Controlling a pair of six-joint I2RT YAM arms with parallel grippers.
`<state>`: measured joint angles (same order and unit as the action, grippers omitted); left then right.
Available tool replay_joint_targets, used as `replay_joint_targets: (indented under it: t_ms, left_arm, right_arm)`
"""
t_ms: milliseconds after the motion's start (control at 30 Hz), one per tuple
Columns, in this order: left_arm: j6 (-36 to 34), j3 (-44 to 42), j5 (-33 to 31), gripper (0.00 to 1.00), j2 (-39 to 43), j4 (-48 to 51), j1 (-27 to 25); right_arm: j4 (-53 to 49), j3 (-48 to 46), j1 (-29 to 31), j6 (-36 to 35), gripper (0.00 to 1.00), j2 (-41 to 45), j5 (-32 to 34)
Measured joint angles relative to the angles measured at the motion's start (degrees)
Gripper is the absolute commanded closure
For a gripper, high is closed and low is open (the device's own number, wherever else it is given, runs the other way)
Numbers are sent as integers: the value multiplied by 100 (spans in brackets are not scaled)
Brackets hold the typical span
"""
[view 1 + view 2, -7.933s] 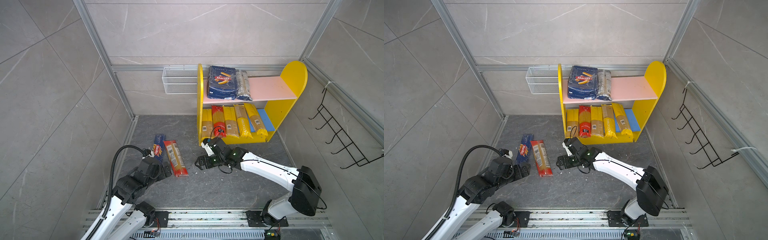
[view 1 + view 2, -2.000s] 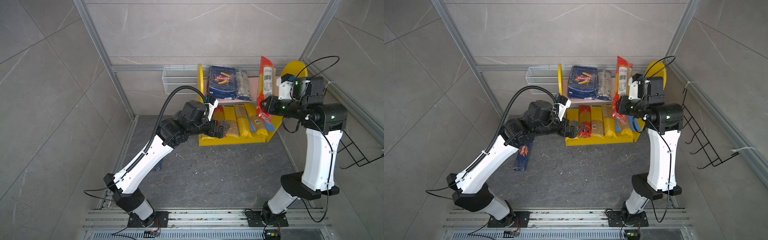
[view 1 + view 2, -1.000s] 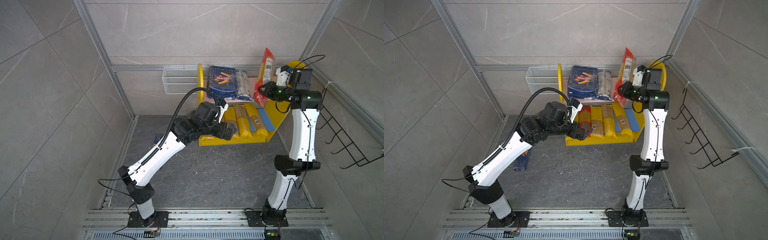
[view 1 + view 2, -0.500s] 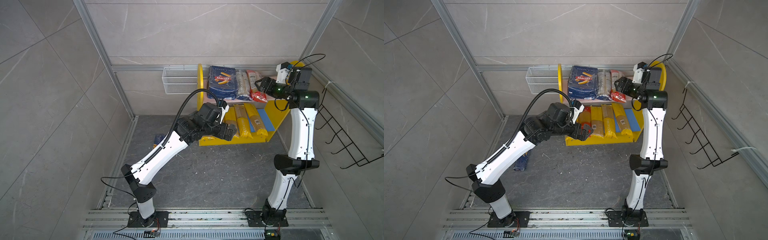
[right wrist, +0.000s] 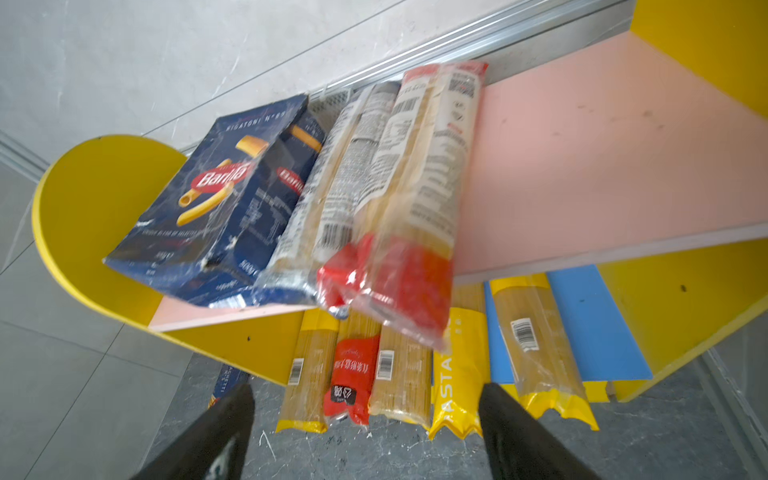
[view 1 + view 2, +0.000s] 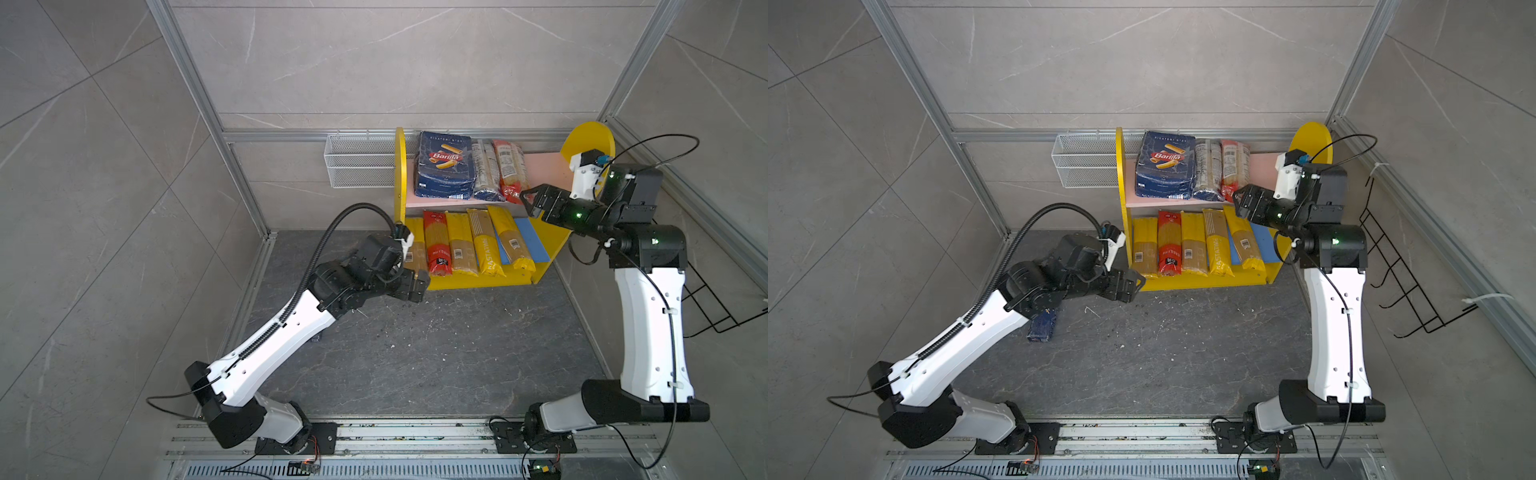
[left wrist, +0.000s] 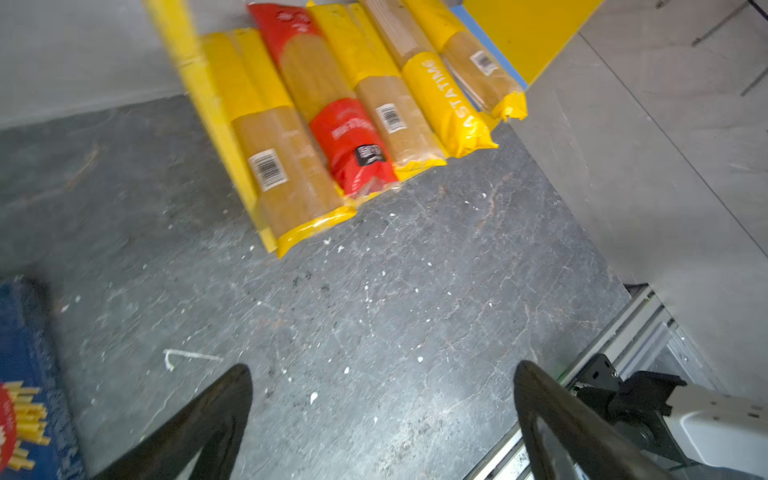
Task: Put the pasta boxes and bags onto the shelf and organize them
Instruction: 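Open the right gripper and pull both grippers back toward the floor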
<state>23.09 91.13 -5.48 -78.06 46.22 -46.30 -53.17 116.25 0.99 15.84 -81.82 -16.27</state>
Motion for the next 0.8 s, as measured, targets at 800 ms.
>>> replay_joint_targets:
  t_ms: [800]
  left_arm:
    - [1169, -2981, 107, 0, 2647, 219, 2387]
  right_arm:
    - [874, -4566, 3790, 811, 11, 1770, 997]
